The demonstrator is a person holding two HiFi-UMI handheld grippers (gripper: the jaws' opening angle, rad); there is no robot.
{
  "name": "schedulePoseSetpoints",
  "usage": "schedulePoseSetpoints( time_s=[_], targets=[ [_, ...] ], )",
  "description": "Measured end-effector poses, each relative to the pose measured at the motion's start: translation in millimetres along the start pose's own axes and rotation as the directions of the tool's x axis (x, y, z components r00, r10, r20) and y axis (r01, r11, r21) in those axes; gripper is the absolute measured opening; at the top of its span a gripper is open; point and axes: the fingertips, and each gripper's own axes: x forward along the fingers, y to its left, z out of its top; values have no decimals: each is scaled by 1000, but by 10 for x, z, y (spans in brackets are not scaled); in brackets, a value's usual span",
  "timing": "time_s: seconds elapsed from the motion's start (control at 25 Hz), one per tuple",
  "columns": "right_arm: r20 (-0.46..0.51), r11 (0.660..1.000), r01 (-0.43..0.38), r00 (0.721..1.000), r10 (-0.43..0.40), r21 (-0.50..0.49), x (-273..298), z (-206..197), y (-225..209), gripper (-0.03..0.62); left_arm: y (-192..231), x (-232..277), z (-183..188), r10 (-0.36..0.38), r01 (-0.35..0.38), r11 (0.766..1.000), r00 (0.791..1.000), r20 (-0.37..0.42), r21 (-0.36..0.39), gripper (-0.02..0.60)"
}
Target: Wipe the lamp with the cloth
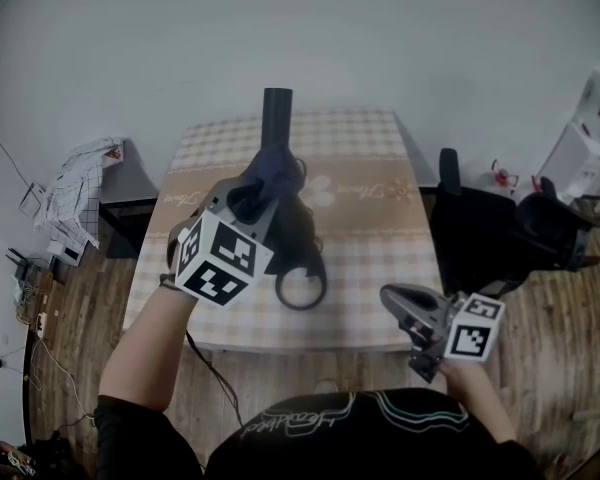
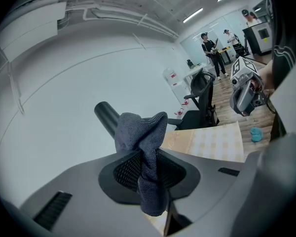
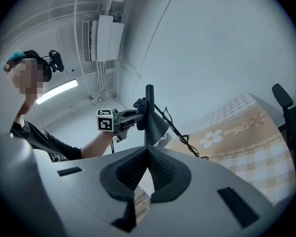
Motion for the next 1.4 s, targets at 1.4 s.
schedulePoseSetpoints(
  time_s=[1.4],
  targets=[
    [-26, 1000, -11, 1000, 12, 16, -449, -538, 319, 11, -1550, -224, -719, -213, 194, 970, 969, -125, -148, 72]
  ],
)
